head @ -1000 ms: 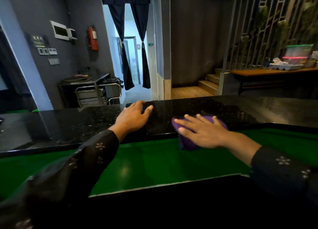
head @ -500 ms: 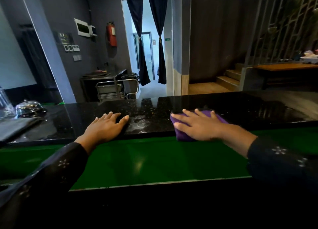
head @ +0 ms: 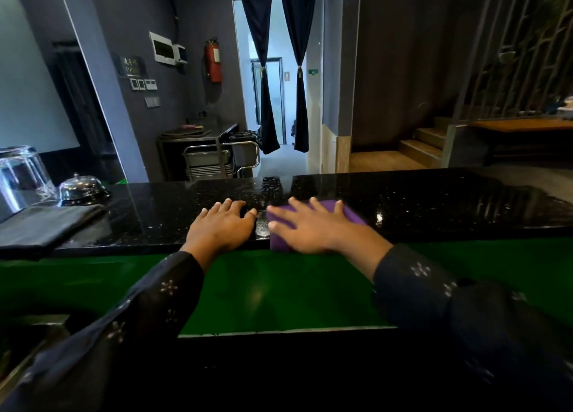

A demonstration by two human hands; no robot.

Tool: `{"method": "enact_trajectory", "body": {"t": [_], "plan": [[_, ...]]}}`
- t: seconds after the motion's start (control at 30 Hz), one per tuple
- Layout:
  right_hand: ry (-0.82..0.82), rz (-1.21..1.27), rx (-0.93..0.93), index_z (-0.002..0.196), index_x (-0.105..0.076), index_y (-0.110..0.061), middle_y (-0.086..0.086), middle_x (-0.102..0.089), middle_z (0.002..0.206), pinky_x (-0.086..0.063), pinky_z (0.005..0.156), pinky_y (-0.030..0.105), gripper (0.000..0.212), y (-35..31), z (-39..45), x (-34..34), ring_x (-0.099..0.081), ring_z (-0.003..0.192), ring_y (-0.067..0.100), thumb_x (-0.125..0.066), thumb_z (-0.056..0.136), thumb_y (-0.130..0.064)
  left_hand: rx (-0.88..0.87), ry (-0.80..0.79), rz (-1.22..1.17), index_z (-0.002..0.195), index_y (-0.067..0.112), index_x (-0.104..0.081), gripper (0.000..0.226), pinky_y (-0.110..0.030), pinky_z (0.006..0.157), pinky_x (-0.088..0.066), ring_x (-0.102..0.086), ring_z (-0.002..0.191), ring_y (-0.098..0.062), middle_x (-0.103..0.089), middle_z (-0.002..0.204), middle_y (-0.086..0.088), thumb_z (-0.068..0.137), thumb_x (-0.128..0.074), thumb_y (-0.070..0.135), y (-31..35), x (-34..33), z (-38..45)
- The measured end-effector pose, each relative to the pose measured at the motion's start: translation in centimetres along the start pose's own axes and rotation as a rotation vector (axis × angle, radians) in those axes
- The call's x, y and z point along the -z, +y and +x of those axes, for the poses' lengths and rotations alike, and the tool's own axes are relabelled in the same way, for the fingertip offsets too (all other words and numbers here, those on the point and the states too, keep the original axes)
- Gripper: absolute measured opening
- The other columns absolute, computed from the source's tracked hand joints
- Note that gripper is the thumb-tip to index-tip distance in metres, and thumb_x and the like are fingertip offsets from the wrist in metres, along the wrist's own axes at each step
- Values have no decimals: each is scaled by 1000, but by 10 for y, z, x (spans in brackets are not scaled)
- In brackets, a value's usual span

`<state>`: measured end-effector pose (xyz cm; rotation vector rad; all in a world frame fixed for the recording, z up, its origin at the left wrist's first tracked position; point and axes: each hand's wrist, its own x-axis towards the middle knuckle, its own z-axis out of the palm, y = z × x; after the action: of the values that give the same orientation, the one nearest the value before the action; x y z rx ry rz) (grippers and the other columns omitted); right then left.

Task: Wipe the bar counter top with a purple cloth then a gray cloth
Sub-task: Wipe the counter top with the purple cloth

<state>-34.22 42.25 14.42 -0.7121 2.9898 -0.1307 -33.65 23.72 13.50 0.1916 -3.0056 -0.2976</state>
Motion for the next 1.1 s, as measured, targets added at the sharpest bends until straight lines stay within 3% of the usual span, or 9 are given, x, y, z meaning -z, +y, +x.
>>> {"method": "enact_trajectory", "body": {"t": [0.13, 0.4, 0.63, 0.8, 0.9, 1.0, 1.1], "plan": [[-2, 6, 77, 144, -4, -58, -16, 4, 161, 7, 113, 63, 55, 30, -33, 2, 3, 149, 20, -17, 92, -69, -22, -4, -4, 150, 28, -21, 59, -43, 117, -4, -10, 147, -21, -12, 160, -3, 96, -20, 53, -4, -2, 1], [-9, 45, -311, 145, -6, -57, -12, 3, 162, 5, 112, 64, 54, 141, -24, 19, 0, 149, 25, -11, 92, -68, -27, 15, 13, 149, 26, -22, 58, -43, 118, -6, -12, 146, -23, -15, 159, -5, 97, -22, 51, -1, -1, 0], [14, 76, -491, 149, -5, -50, -3, 4, 163, 8, 108, 71, 59, 118, 13, 26, 5, 147, 35, -12, 93, -68, -5, -1, 11, 149, 24, -22, 58, -44, 118, -6, -13, 146, -23, -16, 159, -4, 97, -21, 49, 7, 5, -7], [-20, 74, -272, 146, -3, -55, -6, 6, 162, 9, 108, 69, 55, 108, -9, 19, 6, 148, 34, -13, 93, -67, 43, -86, 54, 146, 20, -27, 60, -50, 116, -9, -20, 143, -29, -24, 155, -11, 96, -24, 52, 9, 11, 4], [-24, 46, -161, 145, -4, -58, -8, 5, 162, 9, 108, 68, 54, 105, -23, 15, 6, 148, 31, -13, 92, -69, 87, -28, 127, 142, 13, -34, 63, -53, 116, -9, -24, 141, -33, -31, 151, -17, 96, -25, 53, 42, 16, 16], [-26, 37, -109, 146, -5, -56, -9, 4, 162, 9, 108, 68, 57, 112, -22, 15, 6, 148, 31, -14, 91, -71, -70, 81, 63, 140, 12, -37, 62, -52, 115, -13, -27, 140, -30, -34, 150, -14, 95, -29, 53, 107, 1, 24], [11, 48, -109, 147, -8, -53, -10, -1, 162, 8, 110, 66, 59, 137, -28, 16, 2, 149, 27, -16, 91, -71, -195, 24, -19, 143, 17, -35, 61, -52, 114, -11, -25, 142, -28, -32, 152, -10, 94, -28, 54, 170, -24, 25]]}}
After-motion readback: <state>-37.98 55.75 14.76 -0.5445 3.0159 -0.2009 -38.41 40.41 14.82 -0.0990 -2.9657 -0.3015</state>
